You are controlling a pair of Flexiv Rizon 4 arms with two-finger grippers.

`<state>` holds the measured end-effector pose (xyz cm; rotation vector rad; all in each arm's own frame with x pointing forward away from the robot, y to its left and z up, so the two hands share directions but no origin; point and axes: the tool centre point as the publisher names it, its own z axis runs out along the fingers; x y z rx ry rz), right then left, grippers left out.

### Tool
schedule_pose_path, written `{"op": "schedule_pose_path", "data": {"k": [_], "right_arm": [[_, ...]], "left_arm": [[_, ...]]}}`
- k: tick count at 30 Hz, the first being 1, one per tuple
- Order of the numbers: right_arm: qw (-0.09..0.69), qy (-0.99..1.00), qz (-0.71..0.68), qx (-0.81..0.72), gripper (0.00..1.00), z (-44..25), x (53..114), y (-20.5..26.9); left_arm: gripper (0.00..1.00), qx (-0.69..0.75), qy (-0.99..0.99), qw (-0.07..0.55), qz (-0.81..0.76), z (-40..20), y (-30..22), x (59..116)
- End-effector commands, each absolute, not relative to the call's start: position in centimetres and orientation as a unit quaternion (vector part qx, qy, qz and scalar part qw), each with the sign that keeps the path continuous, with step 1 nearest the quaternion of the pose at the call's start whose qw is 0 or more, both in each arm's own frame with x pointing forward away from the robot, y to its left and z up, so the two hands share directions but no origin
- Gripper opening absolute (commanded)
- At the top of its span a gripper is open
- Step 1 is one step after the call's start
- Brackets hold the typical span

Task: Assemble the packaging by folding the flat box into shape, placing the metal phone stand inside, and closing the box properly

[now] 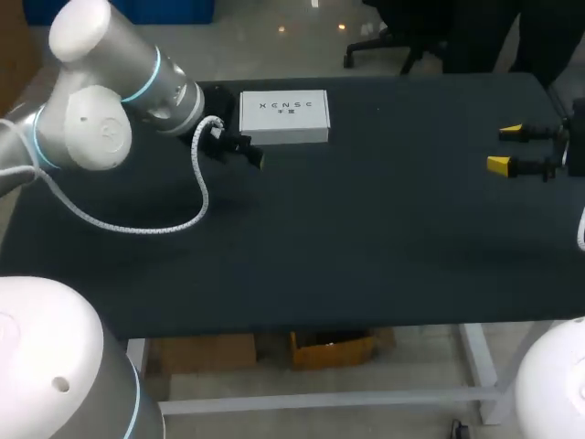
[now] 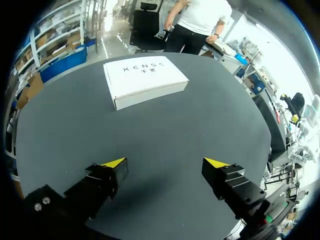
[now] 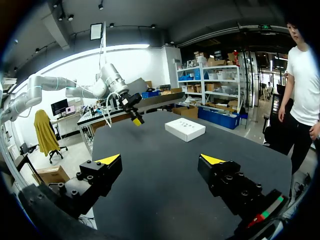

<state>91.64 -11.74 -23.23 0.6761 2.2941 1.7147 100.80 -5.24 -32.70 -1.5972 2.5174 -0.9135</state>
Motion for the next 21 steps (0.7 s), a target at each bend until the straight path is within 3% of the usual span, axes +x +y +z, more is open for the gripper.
{"op": "schedule_pose_path", "data": {"k": [1,13,21], "right_arm": [[0.099,0.775,0.582,0.227,1.0,-23.3,91.6,-11.9],[0.099,0.775,0.582,0.227,1.0,-23.3,91.6,-11.9],[0.099,0.775,0.582,0.227,1.0,-23.3,91.6,-11.9]], "left_arm": [[1.0,-0.489,0.784,0.001,-0.382,-32.7,-3.3,100.4],[1.0,-0.428,0.793,-0.077,-0.427,-31.1,-2.6,99.1],[1.0,-0.412,0.808,-0.044,-0.42,-29.1,-3.7,97.2]]}}
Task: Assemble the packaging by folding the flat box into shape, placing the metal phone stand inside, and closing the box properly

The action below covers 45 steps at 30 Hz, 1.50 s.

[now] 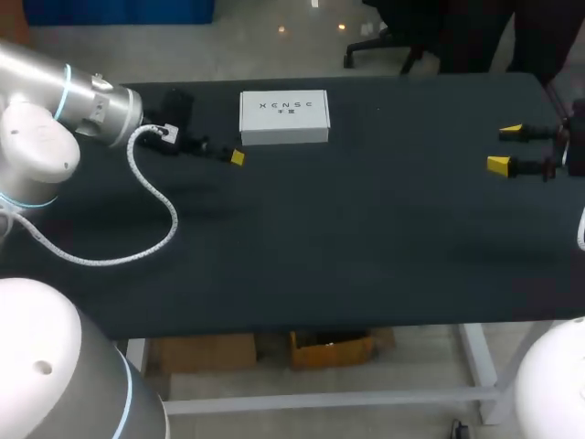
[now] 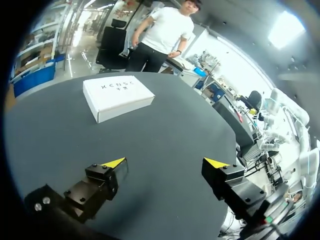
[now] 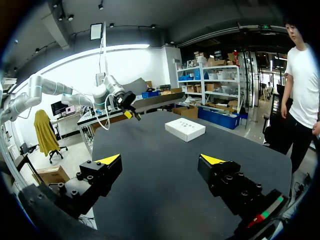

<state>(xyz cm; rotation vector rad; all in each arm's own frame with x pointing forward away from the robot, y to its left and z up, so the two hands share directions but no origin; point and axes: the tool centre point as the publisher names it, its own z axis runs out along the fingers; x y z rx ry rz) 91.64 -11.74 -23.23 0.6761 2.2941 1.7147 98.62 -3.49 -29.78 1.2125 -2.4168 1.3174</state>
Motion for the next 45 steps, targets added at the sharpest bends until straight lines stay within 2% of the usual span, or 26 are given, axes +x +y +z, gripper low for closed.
{"op": "schedule_pose_path", "data": {"k": [1,13,19,28,45], "right_arm": [[0.099,0.775,0.582,0.227,1.0,-23.3,91.6,-11.9],[0.099,0.775,0.582,0.227,1.0,-23.3,91.6,-11.9],[0.099,0.775,0.582,0.227,1.0,-23.3,91.6,-11.9],[0.099,0.775,0.582,0.227,1.0,-23.3,91.6,-11.9],[0.099,0.775,0.582,0.227,1.0,-23.3,91.6,-11.9]], "left_arm": [[1.0,0.412,-0.808,0.044,0.42,-29.1,-3.7,97.2],[1.0,0.412,-0.808,0.044,0.42,-29.1,-3.7,97.2],[1.0,0.375,-0.797,-0.092,0.464,-28.8,-3.1,96.6],[1.0,0.357,-0.779,-0.152,0.492,-27.1,-3.1,95.7],[1.0,0.369,-0.78,-0.165,0.477,-24.9,-2.5,96.9]]}}
